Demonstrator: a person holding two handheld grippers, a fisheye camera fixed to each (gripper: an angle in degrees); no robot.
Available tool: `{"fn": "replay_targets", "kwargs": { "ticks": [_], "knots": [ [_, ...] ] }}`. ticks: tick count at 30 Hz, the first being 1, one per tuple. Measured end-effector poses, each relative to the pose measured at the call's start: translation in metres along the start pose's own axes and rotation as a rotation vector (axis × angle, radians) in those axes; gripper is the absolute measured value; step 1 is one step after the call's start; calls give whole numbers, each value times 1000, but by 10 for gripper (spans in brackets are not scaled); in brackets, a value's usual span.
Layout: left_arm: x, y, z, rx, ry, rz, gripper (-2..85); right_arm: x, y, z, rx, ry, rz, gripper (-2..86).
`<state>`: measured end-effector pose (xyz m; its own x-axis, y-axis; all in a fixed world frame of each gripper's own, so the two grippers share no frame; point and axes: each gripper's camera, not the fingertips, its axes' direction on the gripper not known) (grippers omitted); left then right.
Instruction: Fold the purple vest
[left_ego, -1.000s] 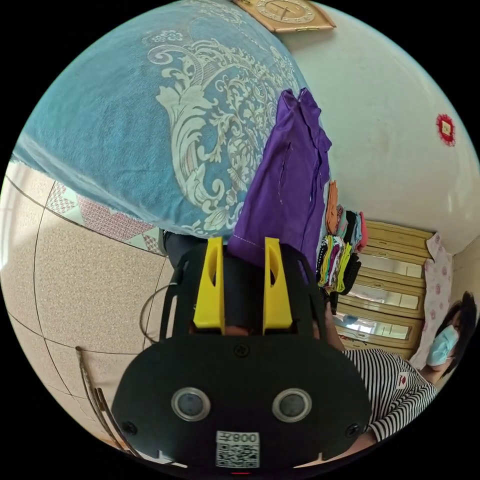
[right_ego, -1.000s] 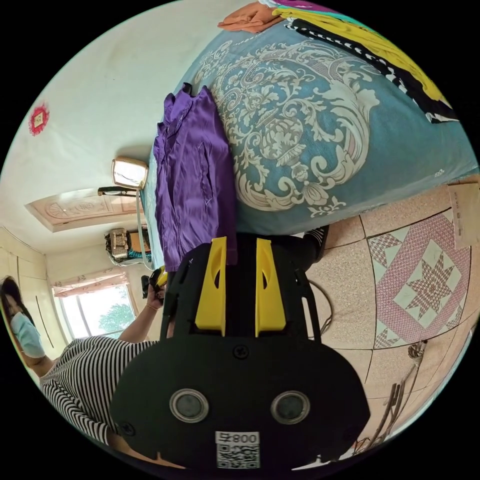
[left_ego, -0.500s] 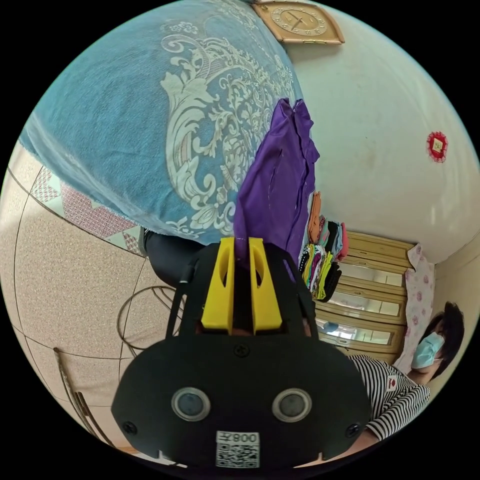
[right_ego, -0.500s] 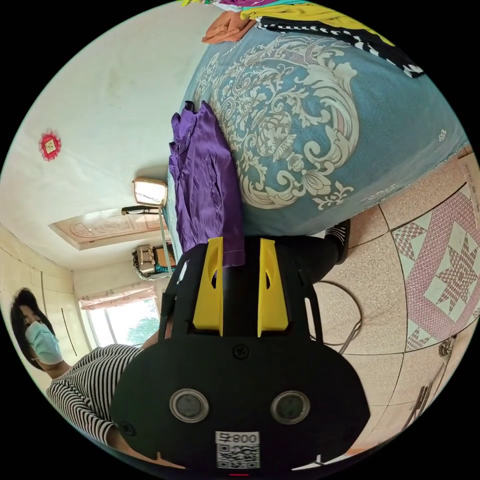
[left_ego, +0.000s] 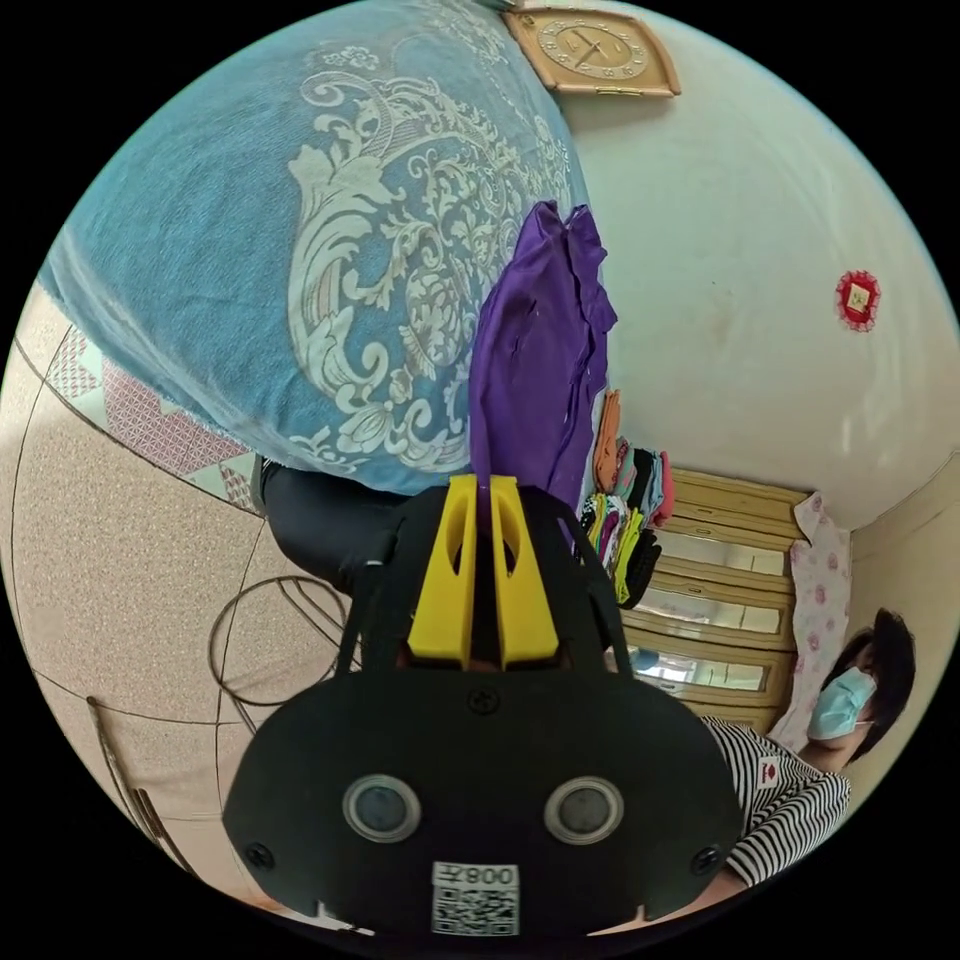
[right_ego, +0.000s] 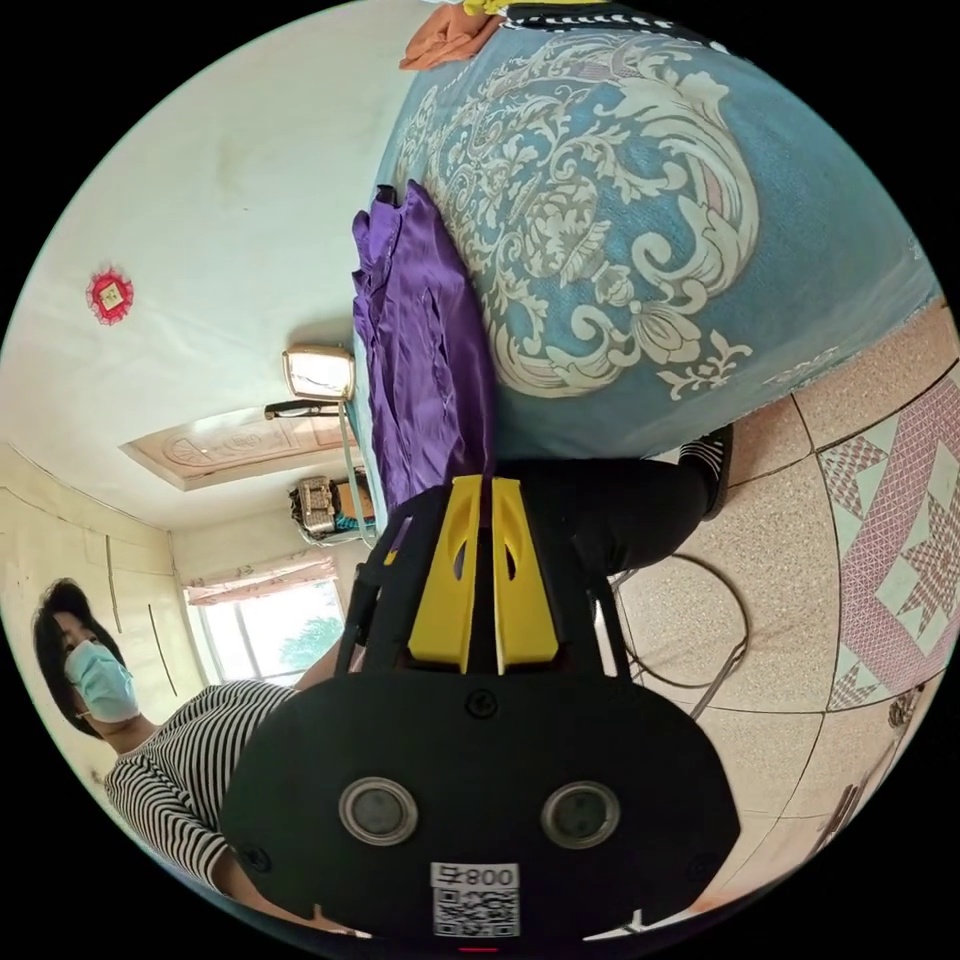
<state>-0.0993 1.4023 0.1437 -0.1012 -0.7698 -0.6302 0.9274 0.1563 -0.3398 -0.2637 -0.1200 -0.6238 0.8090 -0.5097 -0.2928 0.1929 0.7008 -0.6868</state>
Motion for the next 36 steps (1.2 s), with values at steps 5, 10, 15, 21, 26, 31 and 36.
{"fn": "replay_targets", "kwargs": {
  "ticks": [5, 10, 15, 21, 26, 31, 36],
  "knots": [
    [23, 20, -18, 19, 55, 73, 23, -18, 17, -11, 2, -22, -65, 20],
    [26, 36, -30, 29, 62, 74, 25, -21, 27, -12, 13, 3, -90, 25],
    [24, 45, -34, 46, 60, 55, 34, -13, 38, -13, 66, 47, -86, 61],
    [16, 46, -28, 39, 10, 18, 76, 10, 40, -11, 84, -5, -26, 97],
    [4, 49, -22, 49, 25, -35, 99, 24, 39, 0, 55, -28, 7, 98],
    [4, 43, -14, 62, 95, -55, 48, 29, 32, 9, 36, -66, 15, 53],
    [21, 37, -23, 83, 122, 1, 29, 22, 25, 6, 7, -91, -31, 22]
  ]
}}
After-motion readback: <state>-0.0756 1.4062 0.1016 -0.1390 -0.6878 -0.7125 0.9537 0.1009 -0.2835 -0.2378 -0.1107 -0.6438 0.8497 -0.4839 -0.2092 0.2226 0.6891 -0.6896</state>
